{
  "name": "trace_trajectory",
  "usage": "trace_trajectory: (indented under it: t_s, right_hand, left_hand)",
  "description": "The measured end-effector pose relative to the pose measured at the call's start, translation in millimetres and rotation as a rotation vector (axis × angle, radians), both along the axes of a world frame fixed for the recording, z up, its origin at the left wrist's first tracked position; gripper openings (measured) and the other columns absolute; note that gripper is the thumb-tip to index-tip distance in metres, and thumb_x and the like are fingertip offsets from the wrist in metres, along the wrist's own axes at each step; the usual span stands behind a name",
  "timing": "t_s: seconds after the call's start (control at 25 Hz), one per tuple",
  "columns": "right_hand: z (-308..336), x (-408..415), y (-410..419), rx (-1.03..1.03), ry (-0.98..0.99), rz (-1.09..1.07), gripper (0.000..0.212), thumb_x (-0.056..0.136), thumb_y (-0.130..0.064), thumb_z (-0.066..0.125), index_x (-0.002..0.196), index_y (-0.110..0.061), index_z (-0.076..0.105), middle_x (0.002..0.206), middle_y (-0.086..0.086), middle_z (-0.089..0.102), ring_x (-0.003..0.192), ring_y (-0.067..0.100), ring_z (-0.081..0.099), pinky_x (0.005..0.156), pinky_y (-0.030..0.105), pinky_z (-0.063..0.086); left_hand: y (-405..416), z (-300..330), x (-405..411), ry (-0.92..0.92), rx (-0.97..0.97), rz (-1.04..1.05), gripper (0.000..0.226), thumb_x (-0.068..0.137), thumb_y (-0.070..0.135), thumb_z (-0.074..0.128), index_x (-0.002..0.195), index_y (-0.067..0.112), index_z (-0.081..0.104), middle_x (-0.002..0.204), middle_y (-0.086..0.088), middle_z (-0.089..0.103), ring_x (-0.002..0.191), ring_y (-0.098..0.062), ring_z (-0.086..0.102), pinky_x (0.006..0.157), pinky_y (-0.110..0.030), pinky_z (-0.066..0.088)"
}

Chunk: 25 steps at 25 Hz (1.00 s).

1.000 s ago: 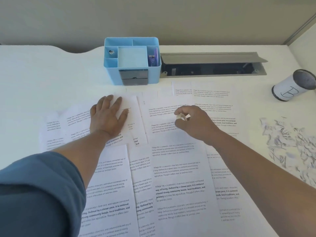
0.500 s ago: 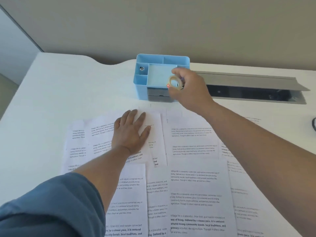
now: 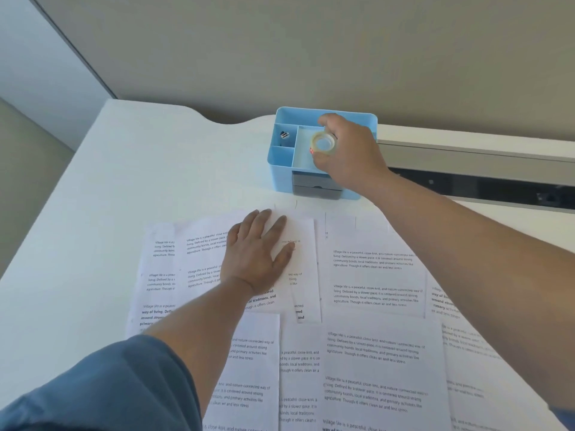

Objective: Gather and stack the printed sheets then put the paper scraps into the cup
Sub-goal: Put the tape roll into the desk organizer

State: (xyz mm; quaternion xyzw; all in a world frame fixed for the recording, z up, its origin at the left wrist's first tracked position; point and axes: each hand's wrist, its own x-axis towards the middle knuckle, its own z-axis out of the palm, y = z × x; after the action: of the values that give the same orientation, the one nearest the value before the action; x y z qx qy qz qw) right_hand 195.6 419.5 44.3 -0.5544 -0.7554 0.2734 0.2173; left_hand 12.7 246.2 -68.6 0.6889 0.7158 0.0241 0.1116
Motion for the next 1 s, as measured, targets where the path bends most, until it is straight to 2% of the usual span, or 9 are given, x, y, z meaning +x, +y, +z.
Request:
trace_trajectory:
  t_s: [0.16, 0.72, 0.88, 1.0]
  right_hand:
    - [-2, -2, 3, 0.035, -0.065, 0.018, 0.056, 0.091, -0.029, 0.070, 0.143, -0.021, 0.052, 0.127, 0.004, 0.065, 0.122, 0.029, 0.053, 0.099, 0.042, 0.046]
    - [-8, 1, 1, -0.008, -0.066, 0.022, 0.056, 0.092, -0.033, 0.072, 0.143, -0.019, 0.053, 0.134, 0.003, 0.064, 0.123, 0.028, 0.054, 0.099, 0.036, 0.044]
    - [-7, 1, -11, 0.168, 0.014, -0.015, 0.040, 0.095, -0.025, 0.065, 0.133, -0.013, 0.061, 0.135, 0.003, 0.063, 0.125, 0.028, 0.054, 0.104, 0.037, 0.042]
    - [-11, 7, -31, 0.345, 0.141, -0.068, 0.025, 0.092, -0.018, 0.061, 0.114, -0.009, 0.069, 0.117, 0.004, 0.069, 0.108, 0.026, 0.060, 0.093, 0.038, 0.050]
  left_hand:
    - [0, -2, 0, 0.013, 0.020, -0.007, 0.065, 0.101, 0.065, 0.028, 0.159, 0.037, 0.029, 0.169, 0.001, 0.023, 0.155, -0.024, 0.013, 0.124, -0.043, 0.011]
    - [0, -3, -1, 0.016, 0.020, -0.004, 0.066, 0.099, 0.065, 0.026, 0.160, 0.037, 0.029, 0.168, 0.001, 0.023, 0.155, -0.024, 0.013, 0.124, -0.043, 0.011]
    - [0, -1, -1, 0.019, 0.004, -0.005, 0.065, 0.101, 0.064, 0.028, 0.160, 0.038, 0.027, 0.169, 0.001, 0.021, 0.156, -0.024, 0.010, 0.124, -0.043, 0.009]
    - [0, 0, -1, 0.007, -0.006, -0.005, 0.064, 0.102, 0.063, 0.029, 0.160, 0.037, 0.026, 0.169, 0.001, 0.020, 0.156, -0.024, 0.010, 0.125, -0.043, 0.009]
